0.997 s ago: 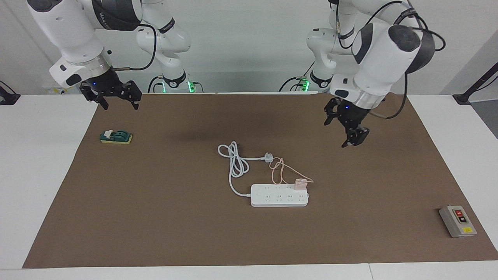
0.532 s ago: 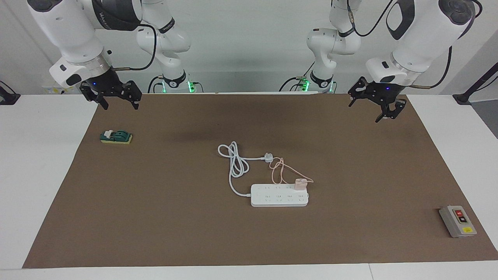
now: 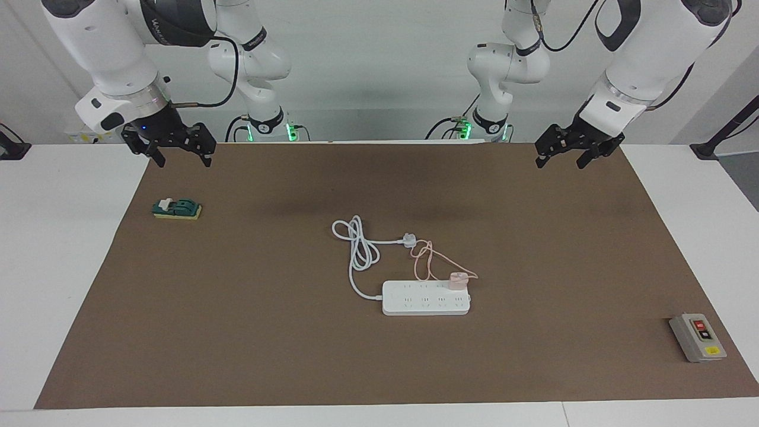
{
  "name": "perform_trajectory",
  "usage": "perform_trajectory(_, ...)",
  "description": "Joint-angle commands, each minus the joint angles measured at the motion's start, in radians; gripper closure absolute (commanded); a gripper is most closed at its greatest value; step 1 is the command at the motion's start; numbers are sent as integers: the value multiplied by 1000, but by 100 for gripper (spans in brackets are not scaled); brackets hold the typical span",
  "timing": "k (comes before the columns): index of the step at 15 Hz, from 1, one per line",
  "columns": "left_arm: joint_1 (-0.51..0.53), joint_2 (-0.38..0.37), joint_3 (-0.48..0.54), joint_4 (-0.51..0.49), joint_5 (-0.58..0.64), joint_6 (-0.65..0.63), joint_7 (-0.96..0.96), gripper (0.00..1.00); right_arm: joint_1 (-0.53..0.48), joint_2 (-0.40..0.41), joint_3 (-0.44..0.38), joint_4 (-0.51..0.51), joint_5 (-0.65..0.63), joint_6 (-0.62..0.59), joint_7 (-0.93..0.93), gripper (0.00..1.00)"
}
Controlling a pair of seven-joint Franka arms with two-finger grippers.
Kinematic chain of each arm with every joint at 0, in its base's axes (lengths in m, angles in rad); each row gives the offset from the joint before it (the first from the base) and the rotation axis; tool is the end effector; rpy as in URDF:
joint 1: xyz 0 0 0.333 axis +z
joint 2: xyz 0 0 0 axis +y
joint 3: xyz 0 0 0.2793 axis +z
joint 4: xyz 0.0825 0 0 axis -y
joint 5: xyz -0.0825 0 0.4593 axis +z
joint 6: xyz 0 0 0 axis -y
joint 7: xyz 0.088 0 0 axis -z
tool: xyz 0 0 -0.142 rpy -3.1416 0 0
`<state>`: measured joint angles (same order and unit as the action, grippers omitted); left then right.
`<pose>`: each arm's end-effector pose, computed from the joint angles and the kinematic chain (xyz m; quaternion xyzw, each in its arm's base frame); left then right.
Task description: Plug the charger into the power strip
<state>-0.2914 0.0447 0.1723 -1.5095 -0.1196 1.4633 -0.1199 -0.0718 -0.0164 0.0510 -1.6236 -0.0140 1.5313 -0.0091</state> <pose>0.6206 -0.0941 0.5504 0.9974 -0.0032 -0.0514 0.0501 0.6167 -0.0147 0.5311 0.9992 -0.0059 -0.0381 0.0069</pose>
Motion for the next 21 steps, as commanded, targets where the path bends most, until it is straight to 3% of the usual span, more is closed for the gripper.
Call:
perform_trajectory(1,18,-46,-1,-44,3,-47,-21,0,-13,-1,10,8,-14,-6,-12,0)
perform_trajectory(12,69,-48,-2,-55,63,-49,-26,0,-13,-2,10,8,-12,-6,-14,0)
perform_trajectory(15,138,-48,-23,-57,66,-54,-21,0,-13,-2,10,8,-12,-6,-14,0)
perform_trajectory(18,242,-52,-164,-51,113,-49,-18,0,-11,-2,10,11,-11,-6,-12,0)
perform_trajectory(21,317,-52,-223,-49,118,-51,3,0,-6,-4,10,10,-12,-6,-11,0)
